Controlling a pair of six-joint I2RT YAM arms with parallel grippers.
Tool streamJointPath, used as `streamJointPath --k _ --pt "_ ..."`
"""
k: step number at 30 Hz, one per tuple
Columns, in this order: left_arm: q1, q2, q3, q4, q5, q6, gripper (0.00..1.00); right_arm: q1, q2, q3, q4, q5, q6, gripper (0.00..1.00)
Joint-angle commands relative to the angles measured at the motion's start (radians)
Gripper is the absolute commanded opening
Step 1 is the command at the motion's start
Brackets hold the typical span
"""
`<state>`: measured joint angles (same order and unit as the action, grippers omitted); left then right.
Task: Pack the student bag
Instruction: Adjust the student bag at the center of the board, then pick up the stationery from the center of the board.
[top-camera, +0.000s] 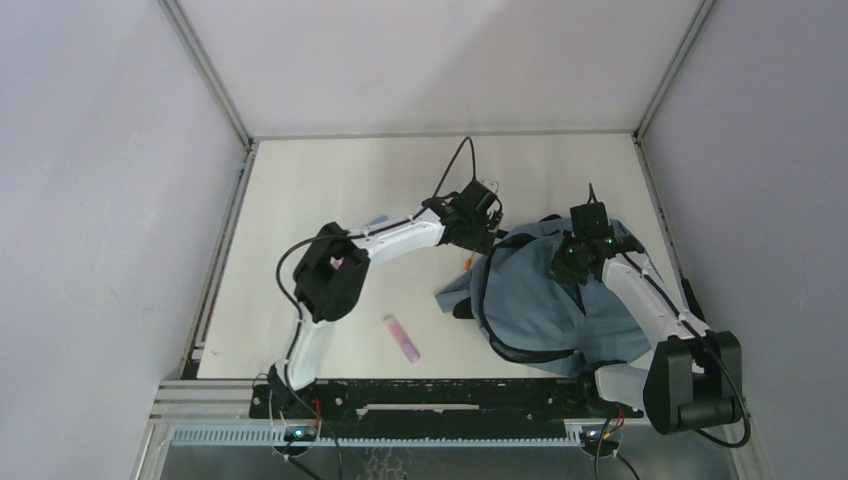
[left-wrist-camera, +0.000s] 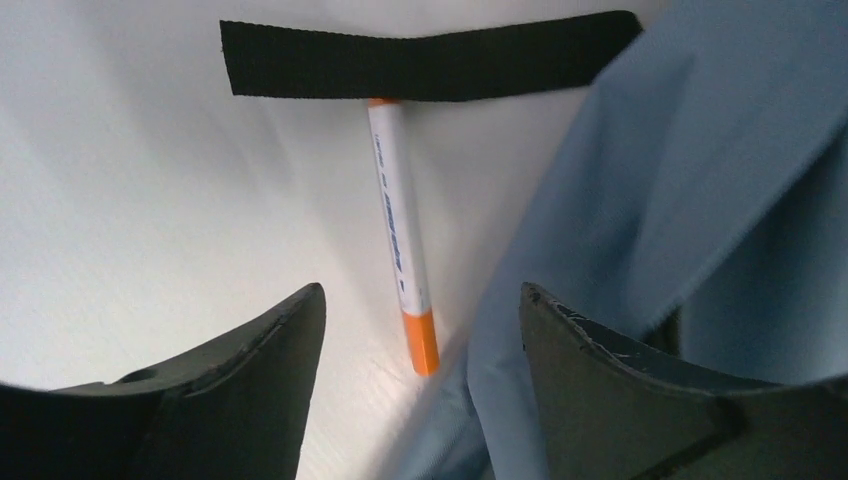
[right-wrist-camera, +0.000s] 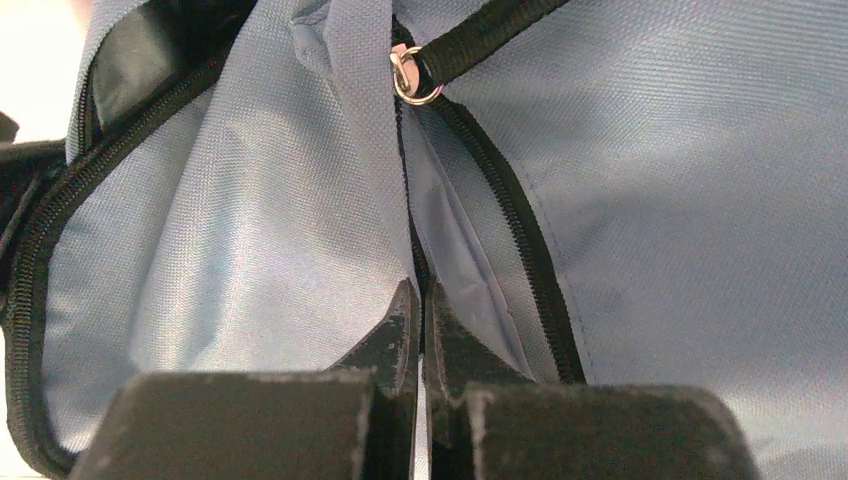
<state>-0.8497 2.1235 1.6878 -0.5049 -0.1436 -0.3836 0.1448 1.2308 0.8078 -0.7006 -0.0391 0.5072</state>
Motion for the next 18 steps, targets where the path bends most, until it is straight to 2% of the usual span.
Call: streamJointPath --k 1,8,17,18 --pt "0.005 0.078 0.099 -0.040 -0.055 0.001 0.74 -0.023 -0.068 -0.010 -0.009 -0.024 0.005 0.00" --pt "0.005 0.185 0.185 -0.099 -0.092 -0.044 0.59 -0.045 -0.116 -0.037 -0.016 -0.044 0.001 0.00" --pt "0.015 0.185 0.179 -0.125 -0.105 -0.055 0.32 -0.063 -0.147 -0.042 -0.018 -0.084 0.002 0.00" --pt "0.018 0.182 0.177 -0.128 -0.102 -0.053 0.26 -0.065 -0.149 -0.042 -0.015 -0.092 0.002 0.00"
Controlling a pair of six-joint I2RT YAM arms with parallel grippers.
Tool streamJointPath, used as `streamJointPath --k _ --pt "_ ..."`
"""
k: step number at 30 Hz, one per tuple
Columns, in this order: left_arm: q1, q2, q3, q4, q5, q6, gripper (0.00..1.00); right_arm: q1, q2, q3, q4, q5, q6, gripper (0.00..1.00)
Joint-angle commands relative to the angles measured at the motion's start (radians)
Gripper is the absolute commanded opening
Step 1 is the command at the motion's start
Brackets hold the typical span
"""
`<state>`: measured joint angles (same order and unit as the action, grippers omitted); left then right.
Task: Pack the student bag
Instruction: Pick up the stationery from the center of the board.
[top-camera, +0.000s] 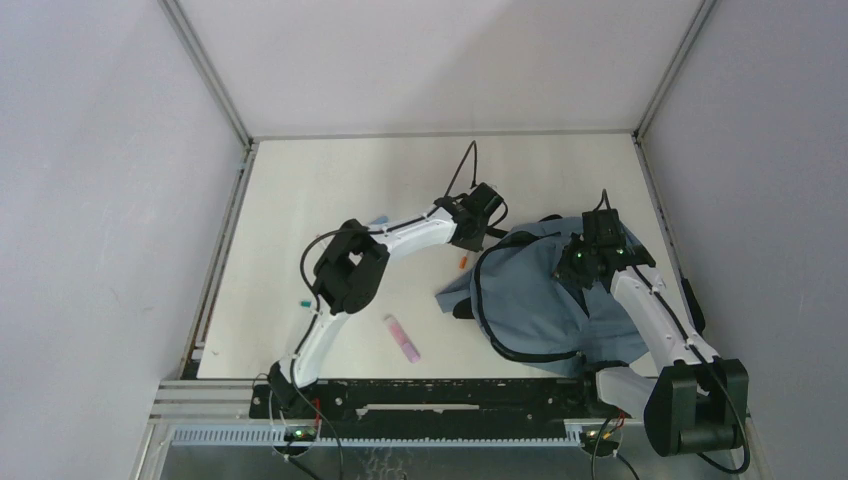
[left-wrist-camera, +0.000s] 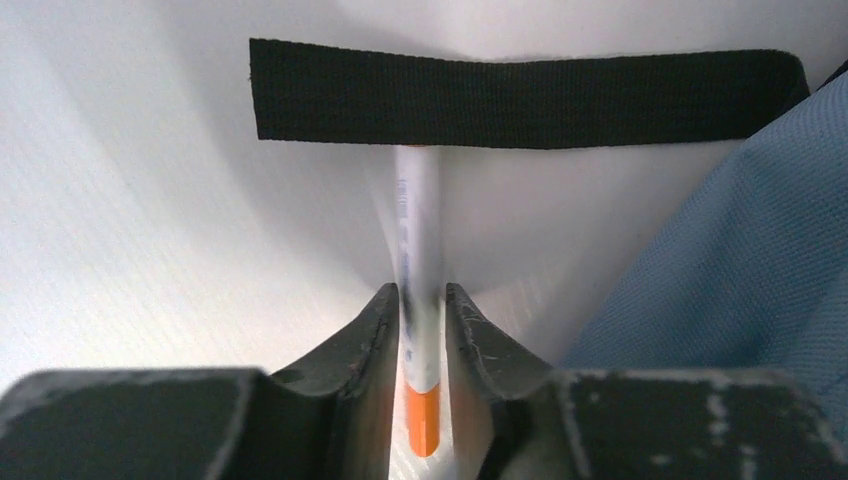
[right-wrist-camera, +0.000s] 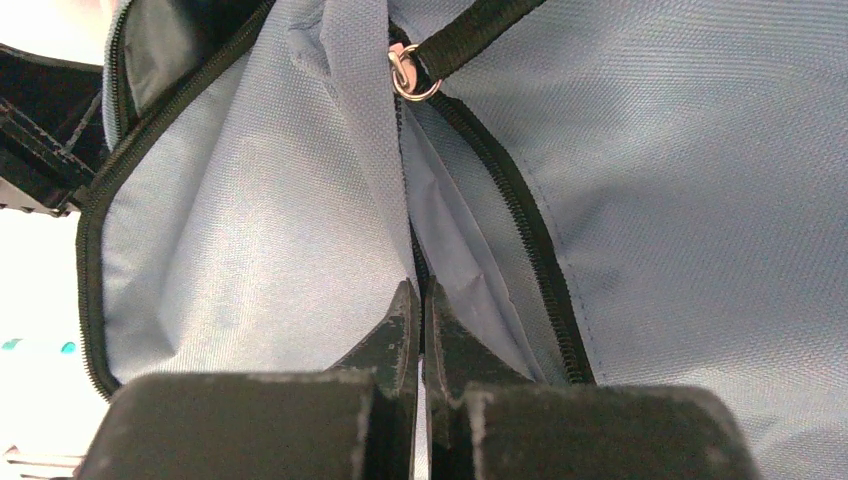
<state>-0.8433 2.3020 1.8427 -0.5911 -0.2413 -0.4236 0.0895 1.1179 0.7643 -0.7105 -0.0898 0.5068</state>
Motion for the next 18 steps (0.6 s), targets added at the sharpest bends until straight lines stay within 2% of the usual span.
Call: streamJointPath --k 1,3,6,10,14,18 --pt "0.016 0.004 0.022 -0.051 -0.006 -0.009 0.22 -0.011 -0.038 0.001 -0.004 -0.049 0.002 0.00" --pt "0.029 0.001 0.022 -0.069 -0.014 -0.003 0.17 -0.013 -0.040 0.001 -0.009 -0.057 0.004 0.00" --pt "0.052 -0.024 -0.012 -0.070 -0.014 0.008 0.15 -0.013 -0.045 -0.001 -0.019 -0.053 0.002 0.00" --pt "0.081 -0.078 -0.076 -0.054 0.002 0.024 0.00 -0.013 -0.047 -0.016 -0.004 -0.070 0.019 0.00" --pt "0.111 -0.178 -0.166 -0.020 0.048 0.057 0.00 0.002 -0.024 -0.040 0.054 -0.158 0.081 0.00" --pt "0.144 -0.299 -0.230 -0.022 0.045 0.089 0.00 0.091 0.008 -0.049 0.143 -0.196 0.164 0.00"
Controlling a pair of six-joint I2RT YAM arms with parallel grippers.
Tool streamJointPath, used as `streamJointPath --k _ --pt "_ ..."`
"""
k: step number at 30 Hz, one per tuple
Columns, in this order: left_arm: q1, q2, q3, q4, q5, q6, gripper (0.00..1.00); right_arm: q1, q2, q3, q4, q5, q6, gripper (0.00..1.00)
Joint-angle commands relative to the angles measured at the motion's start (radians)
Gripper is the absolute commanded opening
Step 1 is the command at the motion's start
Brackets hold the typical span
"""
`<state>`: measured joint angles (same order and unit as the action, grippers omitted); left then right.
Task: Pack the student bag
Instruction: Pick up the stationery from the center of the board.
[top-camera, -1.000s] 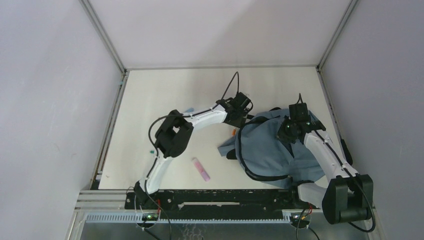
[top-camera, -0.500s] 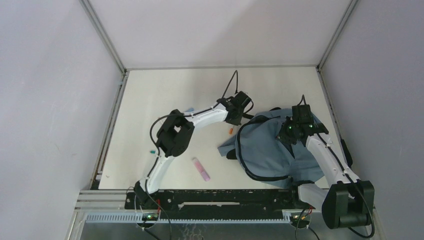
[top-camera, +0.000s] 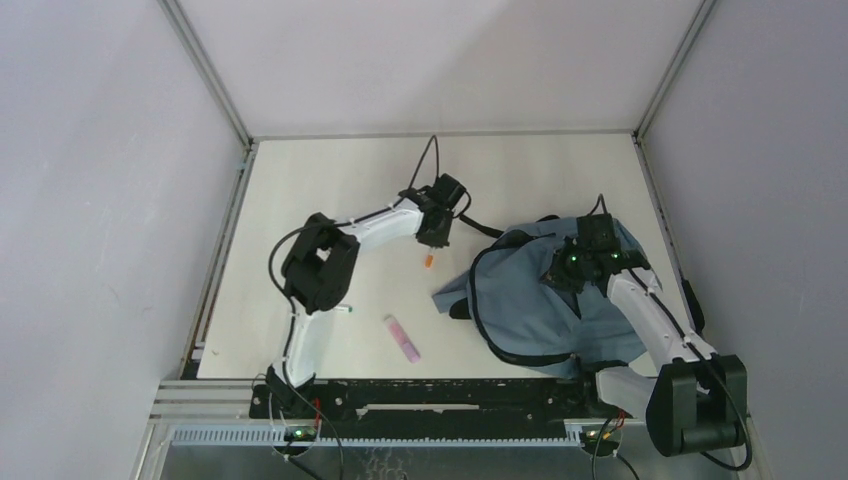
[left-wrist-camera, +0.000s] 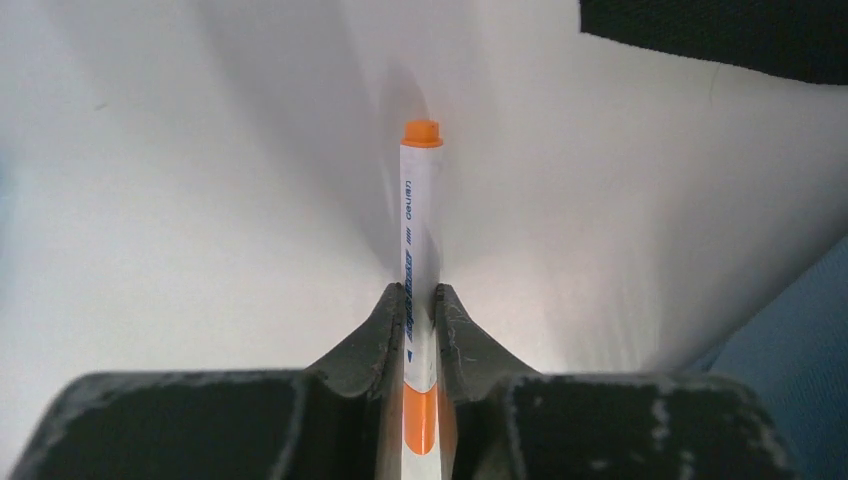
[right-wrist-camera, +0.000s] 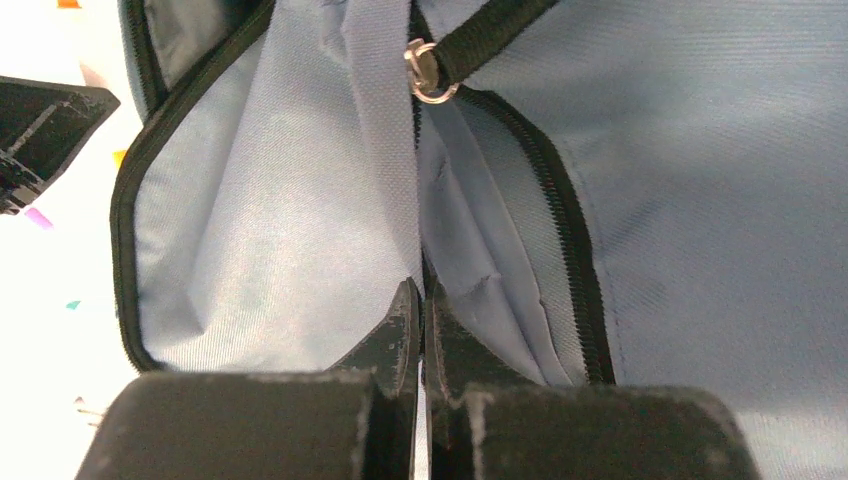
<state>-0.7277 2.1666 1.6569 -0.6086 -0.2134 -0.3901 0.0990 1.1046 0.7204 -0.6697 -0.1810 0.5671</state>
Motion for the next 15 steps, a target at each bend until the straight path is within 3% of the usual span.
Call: streamJointPath --k 1,5,10,15 --pt "0.038 -0.193 -0.058 -0.006 0.025 0.059 0.00 0.109 0.034 -0.006 0.134 -0.109 0.127 0.00" --pt "0.071 -0.313 -0.119 -0.007 0.082 0.073 0.00 0.189 0.095 -0.004 0.263 -0.145 0.232 0.02" --pt "0.081 -0.427 -0.175 -0.002 0.153 0.066 0.00 0.204 0.211 0.008 0.430 -0.133 0.301 0.03" --pt "0.081 -0.508 -0.204 -0.010 0.206 0.059 0.00 0.208 0.387 0.113 0.455 -0.203 0.323 0.00"
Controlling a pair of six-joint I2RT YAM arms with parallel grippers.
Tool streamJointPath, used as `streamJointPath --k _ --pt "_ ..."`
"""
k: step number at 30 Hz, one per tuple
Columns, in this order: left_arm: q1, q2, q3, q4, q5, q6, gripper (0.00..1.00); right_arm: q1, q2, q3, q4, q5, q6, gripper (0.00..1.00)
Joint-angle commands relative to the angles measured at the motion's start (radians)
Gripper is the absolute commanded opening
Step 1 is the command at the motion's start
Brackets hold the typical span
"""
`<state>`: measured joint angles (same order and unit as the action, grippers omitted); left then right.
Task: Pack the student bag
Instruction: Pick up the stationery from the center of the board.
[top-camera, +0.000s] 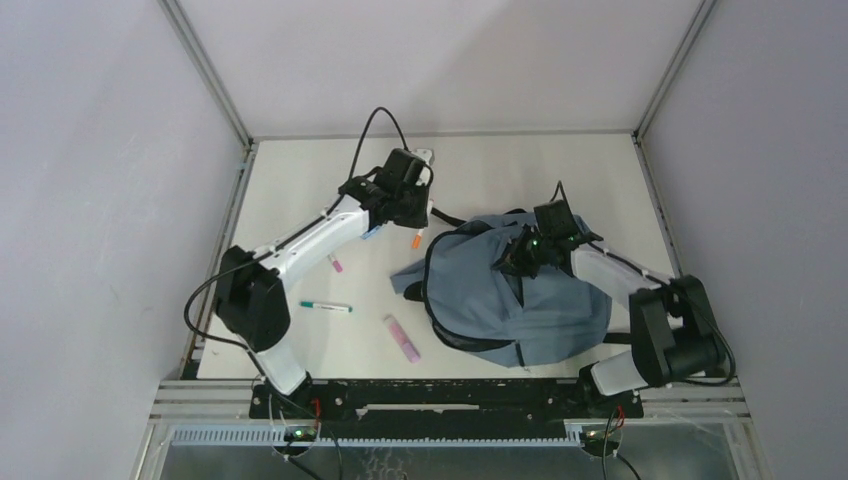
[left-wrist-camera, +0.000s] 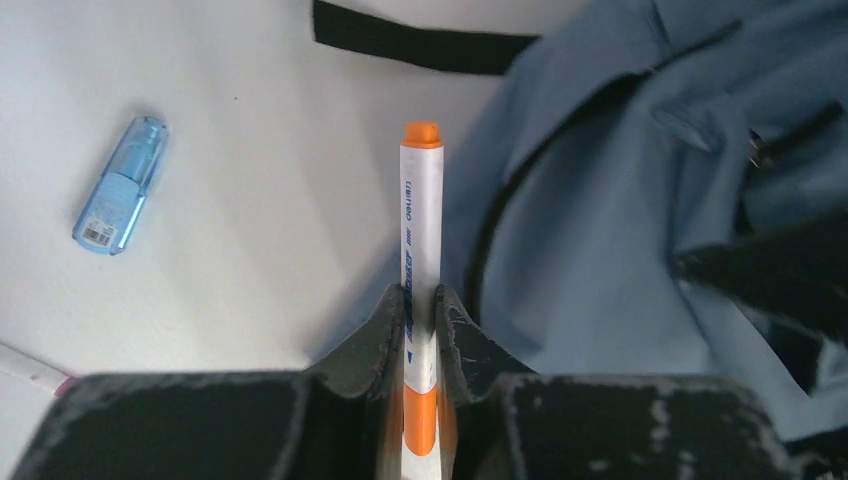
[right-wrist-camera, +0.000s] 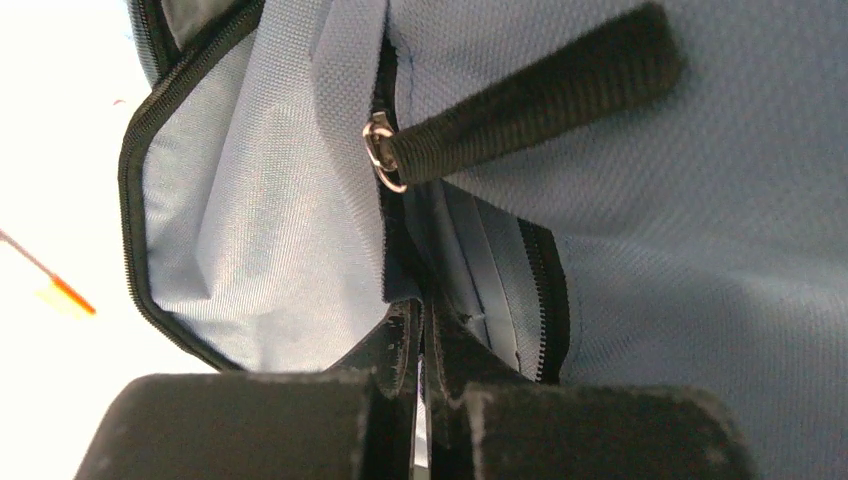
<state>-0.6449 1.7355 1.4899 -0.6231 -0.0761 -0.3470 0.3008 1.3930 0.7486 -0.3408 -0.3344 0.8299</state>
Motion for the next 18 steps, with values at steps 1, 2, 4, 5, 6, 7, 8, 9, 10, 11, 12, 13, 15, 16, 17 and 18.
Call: streamJointPath --k 1,2,4,5,6,7,8,9,10,11,12,13,15,16,17,18 --pt "-0.001 -0.091 -0.042 0.003 0.081 0.014 0.00 0.024 0.114 0.096 0.141 -0.058 0.078 0.00" --pt "-0.001 -0.110 -0.045 0.002 0.100 0.013 0.00 0.039 0.123 0.104 0.150 -0.060 0.097 0.00" --pt "-0.001 -0.132 -0.048 -0.006 0.112 0.011 0.00 0.073 0.123 0.116 0.164 -0.067 0.121 0.03" --pt "-0.001 -0.141 -0.049 -0.012 0.120 0.012 0.00 0.092 0.112 0.126 0.160 -0.062 0.124 0.07" --pt "-0.001 -0.148 -0.049 -0.017 0.129 0.011 0.00 0.111 0.089 0.139 0.149 -0.050 0.116 0.12" --pt "-0.001 -0.155 -0.049 -0.021 0.137 0.009 0.00 0.123 0.071 0.161 0.118 -0.027 0.095 0.19" --pt "0.001 -0.158 -0.045 -0.029 0.144 0.004 0.00 0.135 0.050 0.185 0.058 0.002 0.056 0.25" --pt "0.001 -0.161 -0.045 -0.035 0.151 -0.003 0.00 0.141 0.032 0.214 0.010 0.034 0.023 0.30" --pt "0.001 -0.162 -0.042 -0.037 0.165 -0.011 0.00 0.143 0.011 0.241 -0.041 0.072 -0.013 0.34" --pt "0.001 -0.166 -0.038 -0.035 0.180 -0.021 0.00 0.144 -0.008 0.262 -0.086 0.108 -0.049 0.36" --pt "0.002 -0.167 -0.037 -0.028 0.202 -0.031 0.00 0.143 -0.028 0.282 -0.133 0.156 -0.083 0.37" --pt "0.001 -0.169 -0.039 -0.016 0.232 -0.045 0.00 0.143 -0.051 0.296 -0.179 0.210 -0.114 0.37" --pt "0.001 -0.172 -0.053 0.023 0.309 -0.085 0.00 0.141 -0.093 0.304 -0.232 0.305 -0.175 0.38" --pt "0.001 -0.173 -0.064 0.051 0.367 -0.108 0.00 0.138 -0.107 0.304 -0.257 0.348 -0.200 0.38" --pt "0.001 -0.172 -0.077 0.077 0.404 -0.136 0.00 0.138 -0.114 0.305 -0.280 0.413 -0.228 0.39" --pt "0.001 -0.171 -0.088 0.099 0.435 -0.172 0.00 0.138 -0.113 0.306 -0.309 0.450 -0.246 0.39"
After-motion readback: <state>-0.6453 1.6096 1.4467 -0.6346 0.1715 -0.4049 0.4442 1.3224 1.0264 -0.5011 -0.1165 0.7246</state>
